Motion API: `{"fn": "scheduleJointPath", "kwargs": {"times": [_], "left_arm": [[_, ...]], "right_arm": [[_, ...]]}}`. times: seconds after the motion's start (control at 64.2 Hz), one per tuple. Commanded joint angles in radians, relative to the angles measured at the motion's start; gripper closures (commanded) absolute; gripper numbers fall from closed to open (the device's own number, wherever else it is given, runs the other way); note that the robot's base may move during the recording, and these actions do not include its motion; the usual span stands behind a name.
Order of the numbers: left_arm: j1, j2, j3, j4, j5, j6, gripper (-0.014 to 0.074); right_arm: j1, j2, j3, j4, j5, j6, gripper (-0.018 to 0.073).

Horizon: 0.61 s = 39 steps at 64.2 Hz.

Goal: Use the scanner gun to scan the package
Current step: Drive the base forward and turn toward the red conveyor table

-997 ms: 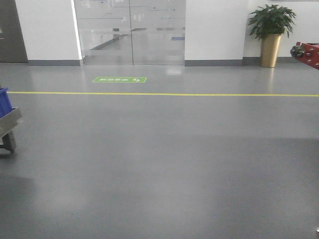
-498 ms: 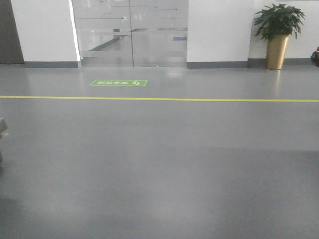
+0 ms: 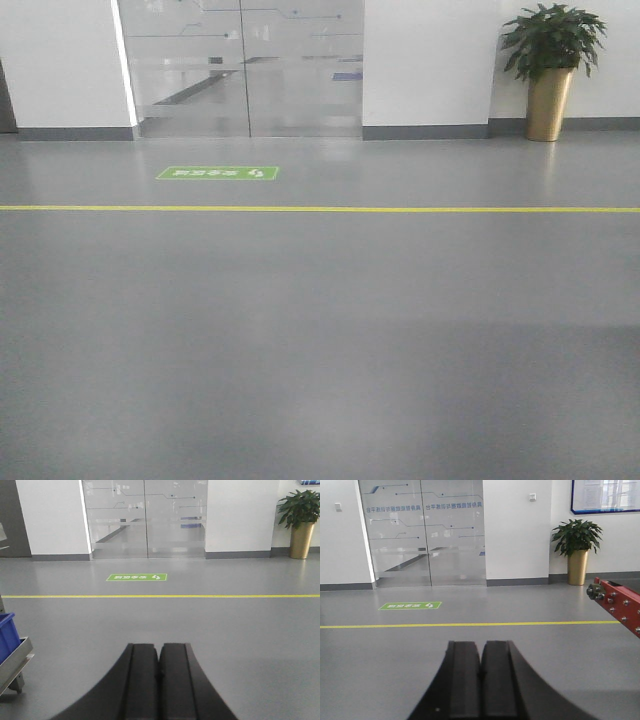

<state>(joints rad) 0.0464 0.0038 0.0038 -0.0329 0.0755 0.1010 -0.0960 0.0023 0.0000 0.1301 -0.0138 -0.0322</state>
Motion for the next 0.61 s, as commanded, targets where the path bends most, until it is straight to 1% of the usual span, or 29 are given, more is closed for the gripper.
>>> {"fn": "scheduleJointPath", "kwargs": {"times": [0.0, 0.592], "left_arm": [[-0.001, -0.004, -0.004, 0.003, -0.014, -0.008, 0.0707], [-0.001, -0.004, -0.004, 0.003, -0.014, -0.008, 0.0707]], "right_arm": [[0.003, -0.002, 0.000, 0.000, -0.018, -0.001, 0.0715], [0.001, -0.002, 0.000, 0.000, -0.018, -0.001, 0.0715]]}}
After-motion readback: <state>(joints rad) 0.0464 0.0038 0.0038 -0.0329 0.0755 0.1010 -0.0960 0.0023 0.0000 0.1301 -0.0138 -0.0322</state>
